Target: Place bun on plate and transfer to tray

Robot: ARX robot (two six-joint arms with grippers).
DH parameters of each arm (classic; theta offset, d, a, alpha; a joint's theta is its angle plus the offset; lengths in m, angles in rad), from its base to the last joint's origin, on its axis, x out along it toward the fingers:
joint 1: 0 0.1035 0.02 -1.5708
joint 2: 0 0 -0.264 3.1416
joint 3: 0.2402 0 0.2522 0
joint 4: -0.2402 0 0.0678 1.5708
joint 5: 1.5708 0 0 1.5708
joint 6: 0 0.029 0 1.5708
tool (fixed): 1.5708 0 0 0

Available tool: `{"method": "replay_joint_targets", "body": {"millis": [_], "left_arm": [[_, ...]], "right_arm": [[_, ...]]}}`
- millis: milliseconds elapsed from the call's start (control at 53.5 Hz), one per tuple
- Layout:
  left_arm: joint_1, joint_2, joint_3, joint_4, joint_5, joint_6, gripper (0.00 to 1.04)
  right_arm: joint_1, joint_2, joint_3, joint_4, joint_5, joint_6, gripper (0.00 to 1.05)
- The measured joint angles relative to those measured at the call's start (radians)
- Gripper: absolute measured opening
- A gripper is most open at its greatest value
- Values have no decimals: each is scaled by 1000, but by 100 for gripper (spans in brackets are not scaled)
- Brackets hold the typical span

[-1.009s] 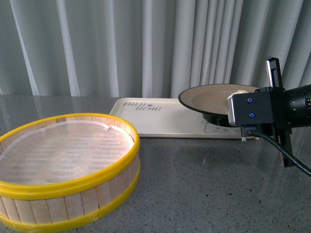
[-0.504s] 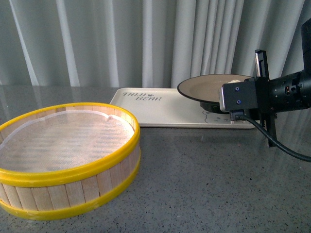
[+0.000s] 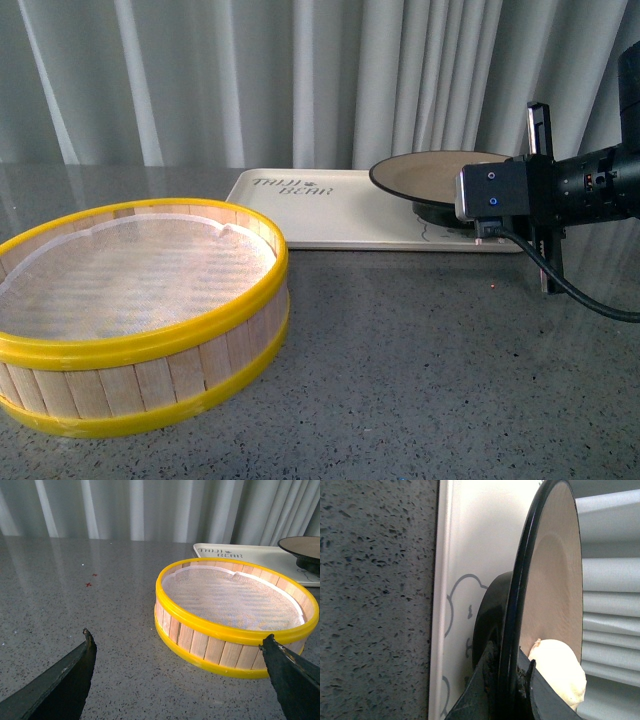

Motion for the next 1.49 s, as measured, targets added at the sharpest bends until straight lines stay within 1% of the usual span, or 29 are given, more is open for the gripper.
{"method": "replay_joint_targets", "body": {"millis": [579, 1158, 1177, 1308, 1345, 1364, 1457, 1476, 1495], "left_arm": [[0, 0, 0, 0, 0, 0, 98], [0, 0, 0, 0, 0, 0, 98], [0, 0, 0, 0, 0, 0, 98], [0, 0, 0, 0, 0, 0, 98], [0, 0, 0, 0, 0, 0, 98], [0, 0, 0, 0, 0, 0, 98], [0, 0, 0, 0, 0, 0, 98], [0, 0, 0, 0, 0, 0, 98], [0, 0, 0, 0, 0, 0, 98]], "right_arm": [[-2, 9, 0, 18, -6, 69, 3], [0, 20, 0, -8, -9, 74, 3], [1, 20, 0, -8, -8, 75, 5], [6, 20, 0, -4, -6, 67, 35], [8, 20, 0, -1, -7, 68, 42], [10, 20, 0, 3, -10, 68, 47], [22, -2, -25, 14, -16, 79, 65], [29, -19, -46, 26, -21, 88, 72], [33, -31, -60, 31, -24, 96, 75]]}}
